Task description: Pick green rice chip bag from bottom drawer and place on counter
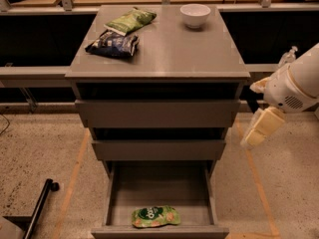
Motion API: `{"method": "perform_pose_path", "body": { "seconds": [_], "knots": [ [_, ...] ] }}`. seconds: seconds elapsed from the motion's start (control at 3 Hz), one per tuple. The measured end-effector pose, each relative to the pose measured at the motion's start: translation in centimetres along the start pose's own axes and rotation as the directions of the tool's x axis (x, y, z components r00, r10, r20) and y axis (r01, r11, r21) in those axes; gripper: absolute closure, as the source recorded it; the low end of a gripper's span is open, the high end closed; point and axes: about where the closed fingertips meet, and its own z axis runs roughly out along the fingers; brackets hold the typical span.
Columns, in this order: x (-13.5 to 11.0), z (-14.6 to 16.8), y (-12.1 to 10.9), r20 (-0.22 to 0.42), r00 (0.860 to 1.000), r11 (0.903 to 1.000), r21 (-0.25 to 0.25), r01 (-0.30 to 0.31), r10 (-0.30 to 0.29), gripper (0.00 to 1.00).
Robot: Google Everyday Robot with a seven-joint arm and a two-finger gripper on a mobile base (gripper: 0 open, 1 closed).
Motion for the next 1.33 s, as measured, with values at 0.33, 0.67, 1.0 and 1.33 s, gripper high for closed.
{"method": "perform_pose_path", "body": {
  "seconds": [0.33, 0.67, 1.0, 1.33],
  "knots": [
    [0.5, 0.9, 0.2, 0.021, 0.999, 0.9996, 0.009, -0.027, 0.027, 0.00],
    [1.9, 4.4, 0.5, 0.054, 0.995, 0.9966, -0.025, -0.079, 0.080, 0.00],
    [3.1, 8.0, 0.5, 0.066, 0.992, 0.9913, -0.079, -0.105, 0.111, 0.00],
    [4.9, 12.9, 0.1, 0.081, 0.982, 0.9769, -0.143, -0.159, 0.171, 0.00]
  ]
}}
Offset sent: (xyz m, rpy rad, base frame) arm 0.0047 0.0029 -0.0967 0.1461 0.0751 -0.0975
